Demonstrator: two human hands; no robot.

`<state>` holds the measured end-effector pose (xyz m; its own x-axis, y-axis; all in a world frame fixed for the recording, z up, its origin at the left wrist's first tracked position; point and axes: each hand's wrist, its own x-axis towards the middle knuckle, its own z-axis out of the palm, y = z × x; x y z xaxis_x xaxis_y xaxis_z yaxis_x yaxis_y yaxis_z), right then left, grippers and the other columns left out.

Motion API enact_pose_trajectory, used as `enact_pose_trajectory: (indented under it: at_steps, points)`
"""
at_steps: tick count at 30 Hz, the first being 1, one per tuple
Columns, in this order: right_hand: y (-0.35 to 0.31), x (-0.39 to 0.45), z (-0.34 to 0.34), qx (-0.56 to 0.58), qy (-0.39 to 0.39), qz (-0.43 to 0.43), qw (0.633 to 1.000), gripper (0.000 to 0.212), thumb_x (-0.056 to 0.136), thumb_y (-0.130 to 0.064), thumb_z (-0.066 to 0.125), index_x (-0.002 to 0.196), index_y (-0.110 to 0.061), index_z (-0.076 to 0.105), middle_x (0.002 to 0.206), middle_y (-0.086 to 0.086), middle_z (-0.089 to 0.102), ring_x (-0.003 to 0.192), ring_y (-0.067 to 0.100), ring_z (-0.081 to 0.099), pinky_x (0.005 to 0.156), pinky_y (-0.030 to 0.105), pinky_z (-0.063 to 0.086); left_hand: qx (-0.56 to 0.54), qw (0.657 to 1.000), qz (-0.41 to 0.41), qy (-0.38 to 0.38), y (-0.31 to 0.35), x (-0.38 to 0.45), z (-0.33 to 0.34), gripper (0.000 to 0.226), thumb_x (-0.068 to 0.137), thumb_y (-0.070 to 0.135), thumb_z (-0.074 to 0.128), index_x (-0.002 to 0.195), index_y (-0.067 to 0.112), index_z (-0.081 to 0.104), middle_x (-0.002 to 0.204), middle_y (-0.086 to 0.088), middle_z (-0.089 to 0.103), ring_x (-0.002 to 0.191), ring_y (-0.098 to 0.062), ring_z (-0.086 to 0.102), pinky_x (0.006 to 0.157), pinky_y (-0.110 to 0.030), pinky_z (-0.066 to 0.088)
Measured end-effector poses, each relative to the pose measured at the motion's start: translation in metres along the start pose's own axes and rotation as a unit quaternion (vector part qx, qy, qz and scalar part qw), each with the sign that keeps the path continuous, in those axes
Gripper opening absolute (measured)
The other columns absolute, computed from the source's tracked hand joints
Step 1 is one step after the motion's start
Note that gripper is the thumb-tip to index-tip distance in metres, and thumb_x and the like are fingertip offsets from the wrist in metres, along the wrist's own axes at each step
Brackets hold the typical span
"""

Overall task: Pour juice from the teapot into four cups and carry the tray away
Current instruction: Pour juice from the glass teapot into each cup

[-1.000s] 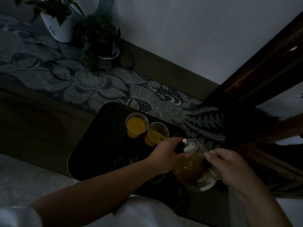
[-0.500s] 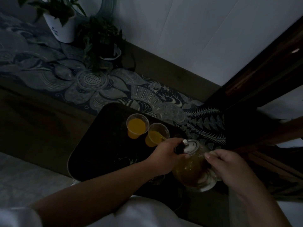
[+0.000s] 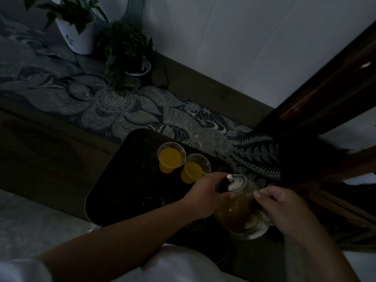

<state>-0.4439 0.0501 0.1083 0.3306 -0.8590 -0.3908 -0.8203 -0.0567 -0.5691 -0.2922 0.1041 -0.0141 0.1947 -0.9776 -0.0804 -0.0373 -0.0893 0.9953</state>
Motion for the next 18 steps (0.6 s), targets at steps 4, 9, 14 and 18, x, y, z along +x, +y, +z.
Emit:
enact_pose_trajectory:
  at_steps: [4, 9, 14, 18]
  points:
    - [-0.0016, -0.0023, -0.0006, -0.015, 0.006, -0.012, 1.0, 0.027, 0.092, -0.028, 0.059, 0.07, -0.018, 0.069, 0.062, -0.001, 0.068, 0.064, 0.013, 0.064, 0.058, 0.028, 0.042, -0.008, 1.0, 0.009, -0.002, 0.0003, -0.0009, 0.0012, 0.035, 0.086, 0.019, 0.071, 0.12, 0.02, 0.062, 0.111, 0.005, 0.066, 0.105, -0.007, 0.062, 0.092, -0.034, 0.053]
    - [0.0015, -0.0009, -0.0003, -0.052, 0.014, -0.022, 0.998, 0.027, 0.091, -0.03, 0.059, 0.069, -0.019, 0.069, 0.057, -0.005, 0.067, 0.054, 0.003, 0.061, 0.054, 0.028, 0.042, -0.023, 1.0, 0.007, -0.004, -0.0005, -0.0026, 0.0024, 0.036, 0.086, 0.015, 0.07, 0.121, 0.017, 0.062, 0.109, 0.01, 0.064, 0.102, 0.002, 0.06, 0.091, -0.022, 0.051]
    - [0.0007, -0.0027, -0.0004, -0.056, 0.01, -0.023, 0.998, 0.026, 0.091, -0.032, 0.058, 0.072, -0.018, 0.069, 0.068, 0.002, 0.068, 0.066, 0.017, 0.064, 0.058, 0.029, 0.044, -0.023, 1.0, 0.019, -0.005, 0.0016, -0.0045, 0.0018, 0.037, 0.087, 0.013, 0.069, 0.123, 0.017, 0.061, 0.107, 0.013, 0.061, 0.1, 0.003, 0.059, 0.085, -0.011, 0.047]
    - [0.0004, -0.0032, -0.0008, -0.063, 0.009, -0.028, 0.998, 0.028, 0.092, -0.03, 0.058, 0.07, -0.015, 0.069, 0.064, 0.004, 0.065, 0.063, 0.018, 0.062, 0.058, 0.029, 0.043, -0.031, 0.999, 0.015, -0.009, 0.0039, -0.0052, 0.0015, 0.035, 0.087, 0.011, 0.069, 0.121, 0.017, 0.062, 0.104, 0.016, 0.062, 0.099, 0.004, 0.059, 0.09, -0.018, 0.05]
